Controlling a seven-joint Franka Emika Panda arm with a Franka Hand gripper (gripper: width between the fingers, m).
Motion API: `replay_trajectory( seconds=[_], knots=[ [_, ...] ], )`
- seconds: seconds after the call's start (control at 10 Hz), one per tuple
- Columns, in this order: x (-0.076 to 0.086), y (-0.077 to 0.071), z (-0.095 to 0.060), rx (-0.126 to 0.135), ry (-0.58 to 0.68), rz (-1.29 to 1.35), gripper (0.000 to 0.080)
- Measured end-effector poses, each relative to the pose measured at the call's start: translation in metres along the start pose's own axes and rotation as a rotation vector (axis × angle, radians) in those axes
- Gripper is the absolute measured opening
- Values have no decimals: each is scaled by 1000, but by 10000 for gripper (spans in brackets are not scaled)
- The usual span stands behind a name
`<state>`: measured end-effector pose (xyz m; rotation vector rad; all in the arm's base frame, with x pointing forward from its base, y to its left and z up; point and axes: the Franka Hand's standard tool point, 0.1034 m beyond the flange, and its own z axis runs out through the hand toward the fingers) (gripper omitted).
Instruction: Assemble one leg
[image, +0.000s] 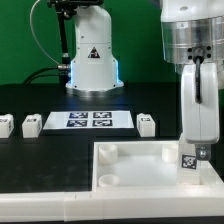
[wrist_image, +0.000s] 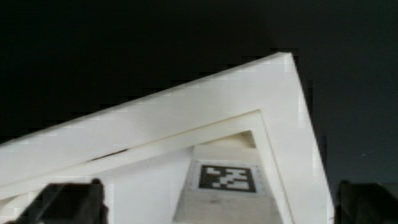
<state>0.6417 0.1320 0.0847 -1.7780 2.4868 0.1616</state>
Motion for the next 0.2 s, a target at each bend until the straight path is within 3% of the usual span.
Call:
replay_trajectory(
  seconds=[0.2],
  knots=[
    [0, 0, 0, 0, 0, 0, 649]
  ],
)
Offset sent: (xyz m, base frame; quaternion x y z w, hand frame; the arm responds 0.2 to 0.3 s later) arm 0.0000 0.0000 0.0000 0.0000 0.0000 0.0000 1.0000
